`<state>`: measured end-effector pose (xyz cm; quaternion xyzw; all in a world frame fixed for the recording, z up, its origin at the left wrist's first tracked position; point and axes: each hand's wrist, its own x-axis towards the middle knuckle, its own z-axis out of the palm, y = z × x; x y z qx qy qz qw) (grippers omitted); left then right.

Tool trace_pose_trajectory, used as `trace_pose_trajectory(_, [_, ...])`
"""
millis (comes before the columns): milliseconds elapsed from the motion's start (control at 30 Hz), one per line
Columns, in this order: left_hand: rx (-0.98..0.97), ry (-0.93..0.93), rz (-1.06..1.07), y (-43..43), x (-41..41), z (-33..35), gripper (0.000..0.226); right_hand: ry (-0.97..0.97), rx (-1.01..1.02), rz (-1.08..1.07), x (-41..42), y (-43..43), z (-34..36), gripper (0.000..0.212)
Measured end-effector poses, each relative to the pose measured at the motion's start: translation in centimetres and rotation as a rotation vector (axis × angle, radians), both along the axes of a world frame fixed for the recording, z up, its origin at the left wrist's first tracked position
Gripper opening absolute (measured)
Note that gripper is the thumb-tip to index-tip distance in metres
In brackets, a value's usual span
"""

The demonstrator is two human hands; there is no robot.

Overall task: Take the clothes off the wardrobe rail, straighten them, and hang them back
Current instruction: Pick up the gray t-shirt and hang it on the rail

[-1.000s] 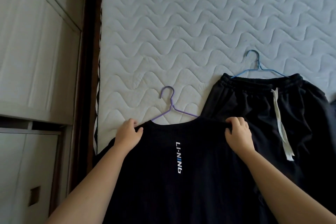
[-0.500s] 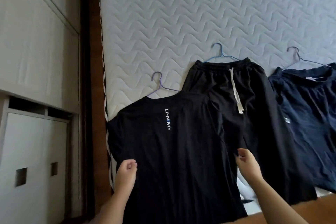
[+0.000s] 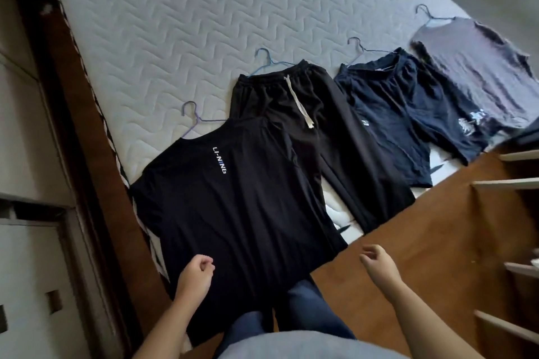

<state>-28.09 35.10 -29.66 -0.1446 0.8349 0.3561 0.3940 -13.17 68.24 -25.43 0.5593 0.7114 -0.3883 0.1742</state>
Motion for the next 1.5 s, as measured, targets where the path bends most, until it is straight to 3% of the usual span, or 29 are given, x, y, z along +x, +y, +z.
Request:
trace_pose_trajectory(200, [-0.064,0.047,-0.097,-1.3,0.7,0.7,0.012,0.030,0.046,-0.151,7.0,0.1,1.3,0.027])
trace_pose_trajectory(400, [-0.031,0.073,-0.111,3.1,3.2,2.4,0.015,-0.037,0.016,-0.370,13.8,-0.7,0.0,0.030])
trace_pose_trajectory(667, [-0.045,0.073,-0.334,12.2,9.5,3.8,0.017,0.141,-0.074,-0.282,19.2,3.1,1.2,0.027])
trace_pose_trajectory(800, [-0.041,0.109,-0.351,18.6,13.1,4.4,0.018,0.170,-0.037,-0.408,27.6,8.1,1.4,0.025])
trace_pose_trajectory(933, [0.005,0.105,-0.376,27.2,18.8,4.6,0.017,0.073,-0.040,-0.637,39.1,12.6,0.3,0.024])
trace_pose_trajectory(1067, [0.033,0.087,-0.615,36.2,24.9,4.2,0.018,-0.031,-0.082,-0.837,49.2,15.8,-2.4,0.025])
trace_pose_trajectory(1200, [-0.034,0.245,-1.042,43.2,27.3,4.6,0.017,-0.100,-0.157,-0.966,52.5,17.2,-3.9,0.019])
trace_pose_trajectory(1367, [-0.077,0.180,-0.847,48.7,24.6,2.3,0.016,-0.116,-0.202,-0.940,50.1,21.8,-5.7,0.022])
trace_pose_trajectory(1500, [-0.140,0.077,-0.630,53.1,20.4,-0.5,0.014,-0.106,-0.195,-0.812,46.6,30.7,-6.4,0.024])
